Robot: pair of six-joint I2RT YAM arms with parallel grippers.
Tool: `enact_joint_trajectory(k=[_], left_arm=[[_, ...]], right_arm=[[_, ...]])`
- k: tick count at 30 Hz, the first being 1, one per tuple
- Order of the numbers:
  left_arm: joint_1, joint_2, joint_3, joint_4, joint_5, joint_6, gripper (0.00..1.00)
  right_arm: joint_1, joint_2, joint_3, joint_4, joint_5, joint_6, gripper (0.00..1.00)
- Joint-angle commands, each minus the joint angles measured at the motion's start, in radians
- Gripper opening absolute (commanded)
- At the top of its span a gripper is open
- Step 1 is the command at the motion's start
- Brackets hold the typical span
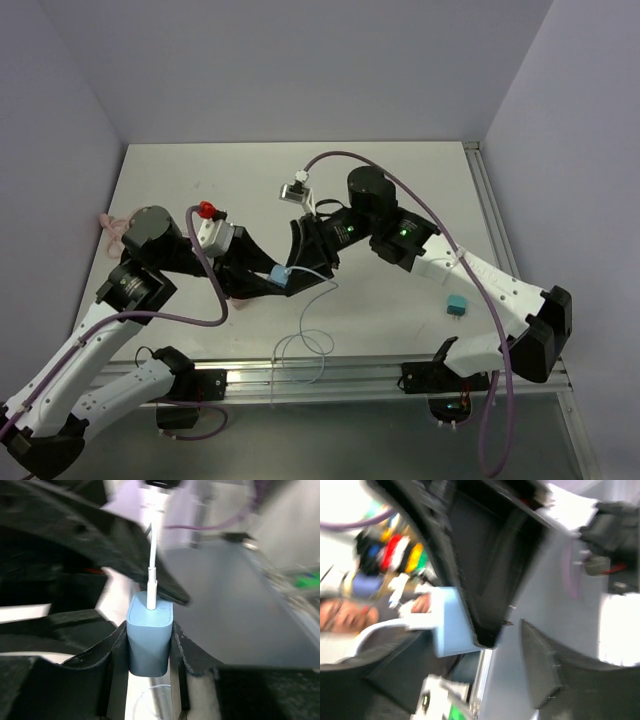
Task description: Insert the plug
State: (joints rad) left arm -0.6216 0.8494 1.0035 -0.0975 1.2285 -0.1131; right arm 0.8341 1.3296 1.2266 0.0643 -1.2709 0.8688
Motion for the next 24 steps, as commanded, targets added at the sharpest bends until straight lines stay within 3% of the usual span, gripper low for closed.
enact_joint_trajectory(k=[1,5,10,14,16,20,24], left_arm=[[-0.003,-0.058,0.014,-0.004,-0.286,0.018,0.01],[-0.003,-0.165,-0.072,0.108,-0.576,0.006,0.01],[-0.003,-0.193,-0.098,0.142,-0.753,0.027,0.01],[-0.004,-0.179,-0.097,0.144,-0.837,0.042,0.01],[-0.004,-0.150,-0.051,0.063,-0.862,0.062,0.01],[-0.004,-0.108,-0.025,0.024,-0.853,0.084,0.01],[-0.003,-0.105,-0.042,0.036,-0.839,0.081,0.01]], right_arm=[[-0.045,-0.059,0.103,-0.439,0.250,-0.246,0.80],[-0.154,-0.098,0.167,-0.775,0.800,-0.319,0.82],[-0.151,-0.107,0.281,-0.957,1.194,-0.298,0.83],[-0.148,-0.101,0.433,-1.037,1.230,-0.287,0.79],[-0.123,-0.107,0.476,-1.038,1.217,-0.277,0.75],[-0.050,-0.107,0.554,-1.002,1.157,-0.222,0.66],[0.026,-0.069,0.554,-0.919,1.096,-0.192,0.64]])
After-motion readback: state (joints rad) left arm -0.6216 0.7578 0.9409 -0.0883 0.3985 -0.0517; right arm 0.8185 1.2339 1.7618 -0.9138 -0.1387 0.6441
